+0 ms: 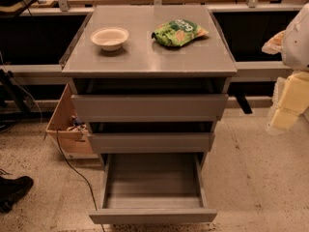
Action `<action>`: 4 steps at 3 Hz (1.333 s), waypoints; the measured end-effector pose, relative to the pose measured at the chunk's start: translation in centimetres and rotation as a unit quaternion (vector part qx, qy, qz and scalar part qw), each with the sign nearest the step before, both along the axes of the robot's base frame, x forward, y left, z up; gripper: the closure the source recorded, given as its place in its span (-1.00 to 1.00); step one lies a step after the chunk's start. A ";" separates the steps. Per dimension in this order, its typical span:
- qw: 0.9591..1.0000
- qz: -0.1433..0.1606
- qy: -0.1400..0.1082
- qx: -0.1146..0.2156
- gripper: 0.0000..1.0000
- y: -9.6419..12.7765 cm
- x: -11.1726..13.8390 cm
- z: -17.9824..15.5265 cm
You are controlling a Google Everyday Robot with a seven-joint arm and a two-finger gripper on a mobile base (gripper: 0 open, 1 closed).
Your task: Close bottom drawer
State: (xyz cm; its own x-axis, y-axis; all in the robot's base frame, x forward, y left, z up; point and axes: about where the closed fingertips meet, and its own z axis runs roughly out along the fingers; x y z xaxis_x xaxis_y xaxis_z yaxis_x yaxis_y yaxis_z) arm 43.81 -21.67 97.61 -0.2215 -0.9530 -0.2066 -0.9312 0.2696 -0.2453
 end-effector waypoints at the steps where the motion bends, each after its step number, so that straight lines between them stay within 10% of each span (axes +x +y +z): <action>1: 1.000 0.000 0.000 0.000 -1.00 0.0 0.0 0.0; 4: 0.997 0.018 0.032 0.071 -1.00 -1.4 0.6 -12.6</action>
Offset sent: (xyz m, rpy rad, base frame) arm 0.0098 -0.0170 -0.0987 0.1061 0.0454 0.0043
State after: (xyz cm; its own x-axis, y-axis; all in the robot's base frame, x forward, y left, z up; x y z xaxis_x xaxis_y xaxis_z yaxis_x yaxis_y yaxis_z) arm 44.39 -23.08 85.01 -0.2037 -0.9226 -0.3276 -0.9535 0.2629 -0.1474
